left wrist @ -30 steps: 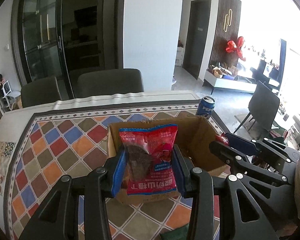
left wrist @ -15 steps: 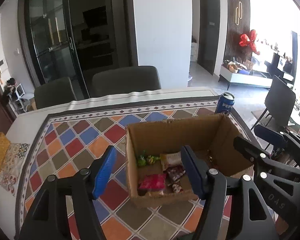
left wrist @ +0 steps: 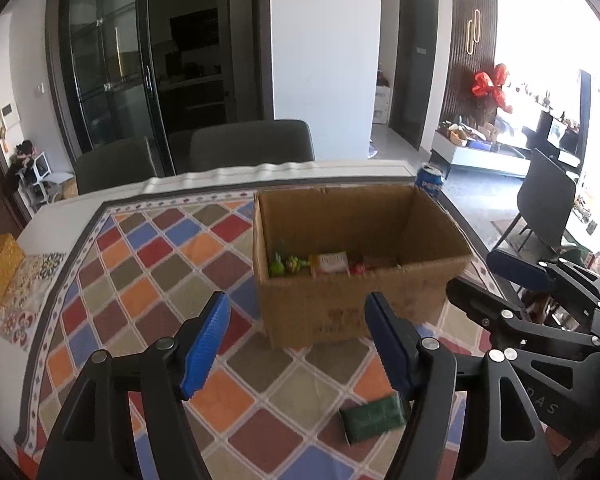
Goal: Organize snacks
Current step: 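Move left tool to the yellow-green candy while right tool reaches the green bar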
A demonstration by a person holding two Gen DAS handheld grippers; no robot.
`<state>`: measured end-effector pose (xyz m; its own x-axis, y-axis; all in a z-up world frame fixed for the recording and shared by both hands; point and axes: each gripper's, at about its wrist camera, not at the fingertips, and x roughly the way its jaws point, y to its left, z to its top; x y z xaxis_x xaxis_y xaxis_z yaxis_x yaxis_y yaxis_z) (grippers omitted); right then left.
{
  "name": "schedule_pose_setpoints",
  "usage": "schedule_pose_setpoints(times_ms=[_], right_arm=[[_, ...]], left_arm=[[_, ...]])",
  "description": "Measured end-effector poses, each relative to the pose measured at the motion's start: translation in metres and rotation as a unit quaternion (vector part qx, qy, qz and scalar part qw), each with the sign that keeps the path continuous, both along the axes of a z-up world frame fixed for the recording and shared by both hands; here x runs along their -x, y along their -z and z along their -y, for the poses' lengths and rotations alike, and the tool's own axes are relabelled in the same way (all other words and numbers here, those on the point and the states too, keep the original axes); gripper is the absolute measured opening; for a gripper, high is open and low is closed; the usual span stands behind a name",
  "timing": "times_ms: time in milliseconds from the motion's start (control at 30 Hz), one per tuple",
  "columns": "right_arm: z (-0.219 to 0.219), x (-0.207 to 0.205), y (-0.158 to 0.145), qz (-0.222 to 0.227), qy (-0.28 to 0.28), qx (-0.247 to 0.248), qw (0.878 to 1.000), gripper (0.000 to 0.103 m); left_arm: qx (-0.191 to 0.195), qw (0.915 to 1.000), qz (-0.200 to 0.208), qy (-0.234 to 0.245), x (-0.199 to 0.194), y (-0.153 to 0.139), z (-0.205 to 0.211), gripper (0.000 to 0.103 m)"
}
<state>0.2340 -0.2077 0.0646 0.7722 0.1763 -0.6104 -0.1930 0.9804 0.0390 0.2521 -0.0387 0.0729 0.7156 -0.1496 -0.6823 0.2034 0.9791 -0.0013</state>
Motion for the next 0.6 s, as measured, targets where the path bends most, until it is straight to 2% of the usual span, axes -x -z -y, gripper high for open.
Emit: schedule_pose_setpoints(times_ms=[300, 600], right_arm=[[-0.006, 0.041, 0.019, -0.023, -0.026, -0.001, 0.999, 0.051], [-0.004, 0.066, 0.050, -0.066, -0.032, -0.002, 0.997, 0.051]], left_arm=[[0.004, 0.9997, -0.025, 0.003, 0.046, 0.020, -0.005, 0.069], [0.003, 0.9973, -0.072, 0.015, 0.079, 0.053, -0.001, 0.069]])
